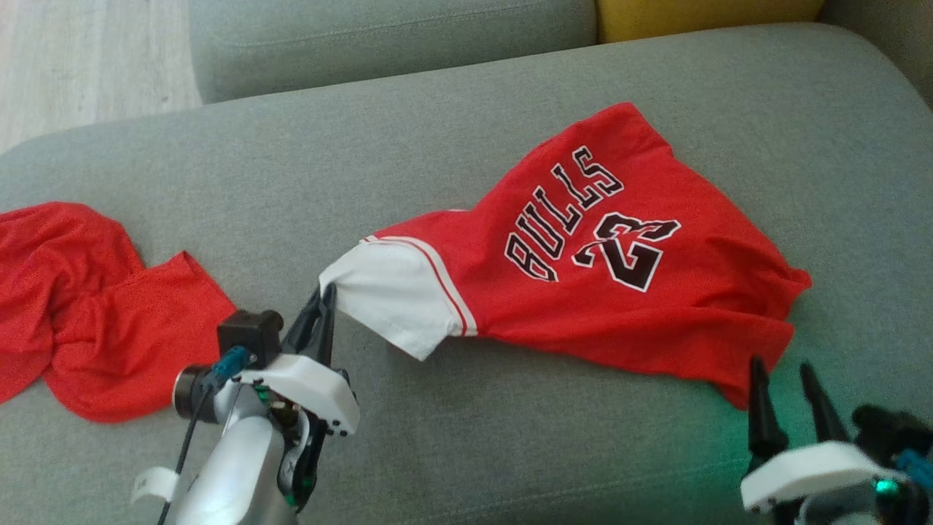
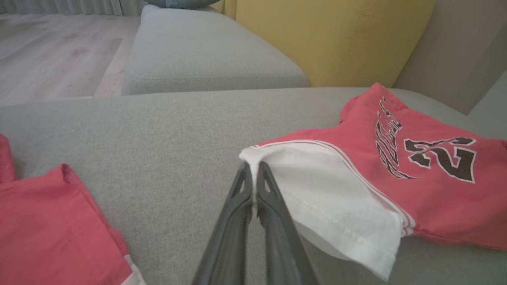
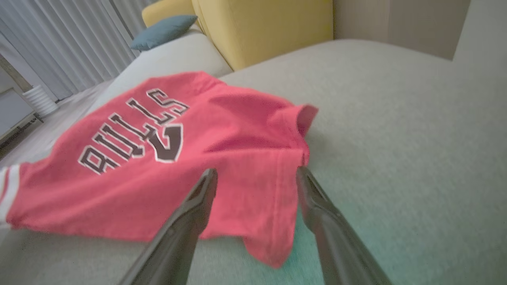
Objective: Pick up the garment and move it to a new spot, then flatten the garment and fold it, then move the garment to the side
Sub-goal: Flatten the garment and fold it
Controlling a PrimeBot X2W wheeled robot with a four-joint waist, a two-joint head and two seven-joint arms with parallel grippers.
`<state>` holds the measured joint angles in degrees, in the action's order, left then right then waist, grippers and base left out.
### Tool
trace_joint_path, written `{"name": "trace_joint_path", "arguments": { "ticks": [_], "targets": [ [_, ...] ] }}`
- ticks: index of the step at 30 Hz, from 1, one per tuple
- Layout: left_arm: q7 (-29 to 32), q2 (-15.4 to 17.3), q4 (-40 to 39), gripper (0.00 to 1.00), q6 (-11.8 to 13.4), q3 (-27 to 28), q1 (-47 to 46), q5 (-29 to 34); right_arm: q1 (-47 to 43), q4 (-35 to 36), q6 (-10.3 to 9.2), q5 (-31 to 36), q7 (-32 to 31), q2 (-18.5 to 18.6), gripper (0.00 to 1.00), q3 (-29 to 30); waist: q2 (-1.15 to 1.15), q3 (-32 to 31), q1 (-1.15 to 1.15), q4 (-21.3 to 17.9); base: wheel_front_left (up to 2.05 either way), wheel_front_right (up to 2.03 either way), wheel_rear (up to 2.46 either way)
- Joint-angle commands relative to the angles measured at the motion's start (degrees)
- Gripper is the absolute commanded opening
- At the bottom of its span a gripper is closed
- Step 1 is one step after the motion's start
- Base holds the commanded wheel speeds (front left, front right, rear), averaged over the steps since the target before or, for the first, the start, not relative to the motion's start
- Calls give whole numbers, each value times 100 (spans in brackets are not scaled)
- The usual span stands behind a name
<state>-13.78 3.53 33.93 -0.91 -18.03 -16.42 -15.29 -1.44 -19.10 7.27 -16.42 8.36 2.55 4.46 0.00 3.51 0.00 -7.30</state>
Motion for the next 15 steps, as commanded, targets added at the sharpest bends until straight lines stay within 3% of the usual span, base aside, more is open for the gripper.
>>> {"name": "trace_joint_path", "arguments": {
  "ticks": [1,15],
  "targets": [
    [-85,86,-238,0,66,212,-92,-6,80,118,22,-53,-7,32,100,-121,0,-22,0,18,0,0,0],
    [-120,84,-1105,0,152,396,184,135,538,-1187,22,-1057,-124,32,100,-330,0,16,0,53,0,0,0]
  ]
}}
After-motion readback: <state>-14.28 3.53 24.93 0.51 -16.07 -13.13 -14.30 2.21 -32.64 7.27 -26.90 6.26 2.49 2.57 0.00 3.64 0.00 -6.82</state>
